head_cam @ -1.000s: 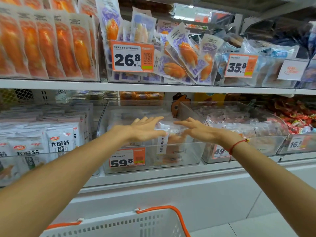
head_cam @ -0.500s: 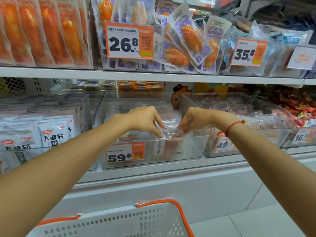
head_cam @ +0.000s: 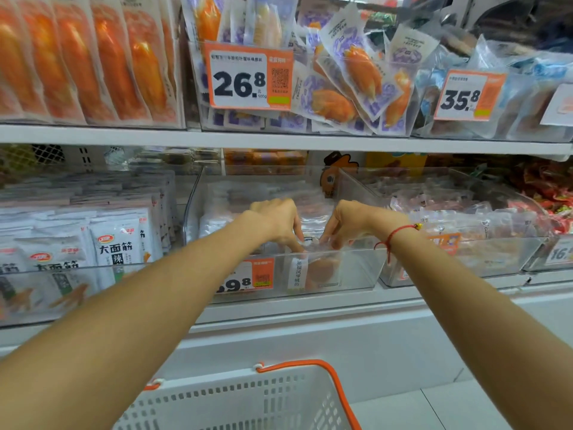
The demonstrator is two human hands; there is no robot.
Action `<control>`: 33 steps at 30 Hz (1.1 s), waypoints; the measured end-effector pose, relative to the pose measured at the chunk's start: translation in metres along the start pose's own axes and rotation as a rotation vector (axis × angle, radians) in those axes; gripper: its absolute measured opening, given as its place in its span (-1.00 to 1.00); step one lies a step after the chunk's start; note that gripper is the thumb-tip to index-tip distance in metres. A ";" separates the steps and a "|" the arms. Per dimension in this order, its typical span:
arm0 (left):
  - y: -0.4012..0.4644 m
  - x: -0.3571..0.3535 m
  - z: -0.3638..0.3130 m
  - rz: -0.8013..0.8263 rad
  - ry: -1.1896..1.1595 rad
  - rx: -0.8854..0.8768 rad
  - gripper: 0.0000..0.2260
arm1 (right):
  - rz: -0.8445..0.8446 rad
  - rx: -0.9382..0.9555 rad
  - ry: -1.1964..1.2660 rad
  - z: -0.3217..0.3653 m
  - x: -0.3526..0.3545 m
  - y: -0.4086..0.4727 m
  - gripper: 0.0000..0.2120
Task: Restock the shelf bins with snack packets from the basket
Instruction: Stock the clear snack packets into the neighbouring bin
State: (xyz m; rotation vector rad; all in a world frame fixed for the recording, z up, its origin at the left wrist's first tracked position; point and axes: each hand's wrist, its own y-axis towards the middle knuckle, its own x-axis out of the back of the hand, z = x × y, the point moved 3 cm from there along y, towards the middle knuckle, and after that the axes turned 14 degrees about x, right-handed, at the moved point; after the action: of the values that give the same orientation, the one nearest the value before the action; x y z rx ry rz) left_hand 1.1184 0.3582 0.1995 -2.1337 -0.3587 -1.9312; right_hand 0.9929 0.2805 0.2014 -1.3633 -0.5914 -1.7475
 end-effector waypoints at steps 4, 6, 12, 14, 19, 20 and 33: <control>-0.010 0.008 -0.014 -0.036 0.162 -0.053 -0.74 | -0.106 0.033 -0.136 0.008 -0.005 -0.014 -0.74; -0.017 0.009 -0.012 -0.010 0.247 -0.102 -0.70 | -0.187 0.061 -0.154 0.006 -0.013 -0.026 -0.75; -0.025 0.000 0.004 0.111 0.322 -0.184 -0.64 | -0.134 0.102 -0.180 0.007 -0.024 -0.046 -0.65; -0.024 0.003 0.007 0.090 0.302 -0.206 -0.66 | -0.134 0.103 -0.222 0.009 -0.026 -0.045 -0.62; -0.017 0.001 0.009 0.061 0.187 -0.231 -0.72 | -0.201 0.198 0.002 -0.003 -0.032 -0.043 -0.69; -0.014 -0.002 0.011 0.056 0.174 -0.236 -0.72 | -0.205 0.214 0.029 -0.006 -0.032 -0.039 -0.70; -0.006 -0.010 0.008 0.046 0.150 -0.119 -0.73 | -0.241 0.058 0.127 -0.011 -0.024 -0.012 -0.76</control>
State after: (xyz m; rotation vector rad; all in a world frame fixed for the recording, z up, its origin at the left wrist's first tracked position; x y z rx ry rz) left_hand 1.1224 0.3666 0.1889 -2.0305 -0.1686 -2.1182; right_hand 0.9789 0.2866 0.1767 -1.1696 -0.7537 -1.9764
